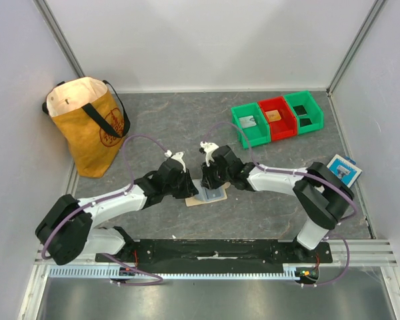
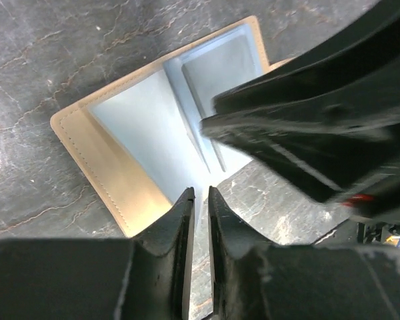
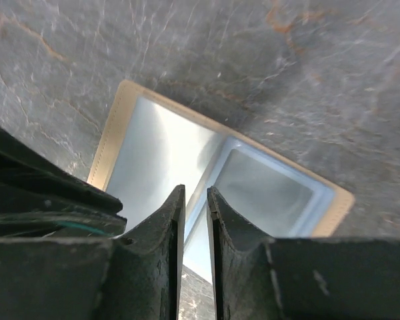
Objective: Take the credit cards out of the card holder
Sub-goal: Open the card holder at the center of the board, then remove the credit card from the card holder.
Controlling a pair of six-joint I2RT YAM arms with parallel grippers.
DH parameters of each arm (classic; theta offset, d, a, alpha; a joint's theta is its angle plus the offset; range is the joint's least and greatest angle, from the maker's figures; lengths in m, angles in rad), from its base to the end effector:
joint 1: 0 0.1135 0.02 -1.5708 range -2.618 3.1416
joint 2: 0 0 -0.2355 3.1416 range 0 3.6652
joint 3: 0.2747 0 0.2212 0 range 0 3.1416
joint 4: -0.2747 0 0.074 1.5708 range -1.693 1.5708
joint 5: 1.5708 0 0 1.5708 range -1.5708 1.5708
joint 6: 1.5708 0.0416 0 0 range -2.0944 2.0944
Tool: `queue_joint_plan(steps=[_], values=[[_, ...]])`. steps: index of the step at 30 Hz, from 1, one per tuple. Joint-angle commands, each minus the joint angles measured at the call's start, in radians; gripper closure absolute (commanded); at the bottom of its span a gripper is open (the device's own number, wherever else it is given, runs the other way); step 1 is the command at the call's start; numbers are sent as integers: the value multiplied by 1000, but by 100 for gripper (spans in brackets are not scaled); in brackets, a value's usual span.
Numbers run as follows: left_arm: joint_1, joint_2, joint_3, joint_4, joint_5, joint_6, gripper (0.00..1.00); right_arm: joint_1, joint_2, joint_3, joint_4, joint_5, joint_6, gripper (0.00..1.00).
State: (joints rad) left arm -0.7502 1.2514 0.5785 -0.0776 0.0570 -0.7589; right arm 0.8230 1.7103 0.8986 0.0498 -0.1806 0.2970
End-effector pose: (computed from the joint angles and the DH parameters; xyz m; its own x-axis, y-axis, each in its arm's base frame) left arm 0.1699 -0.1616 0.1725 -0.8514 -0.1456 -0.5039 0.1727 0.8293 -0.5315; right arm 0.2162 0.2441 0.1542 -0.6858 -0.3161 -0.6556 -0.6368 0.6967 0.3303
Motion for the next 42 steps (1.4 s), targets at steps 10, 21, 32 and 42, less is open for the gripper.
queue_joint_plan(steps=[10, 21, 32, 42], values=[[2, 59, -34, -50, -54, -23, 85, -67, -87, -36, -24, 119, 16, 52], [2, 97, -35, -73, -98, -14, 86, -67, -34, -24, -31, 116, 22, 47], [2, 105, -34, -64, -89, -10, 86, -67, -64, -30, -30, 78, 22, 54], [2, 108, -28, -53, -82, -11, 86, -67, -94, -27, -33, 36, 22, 64]])
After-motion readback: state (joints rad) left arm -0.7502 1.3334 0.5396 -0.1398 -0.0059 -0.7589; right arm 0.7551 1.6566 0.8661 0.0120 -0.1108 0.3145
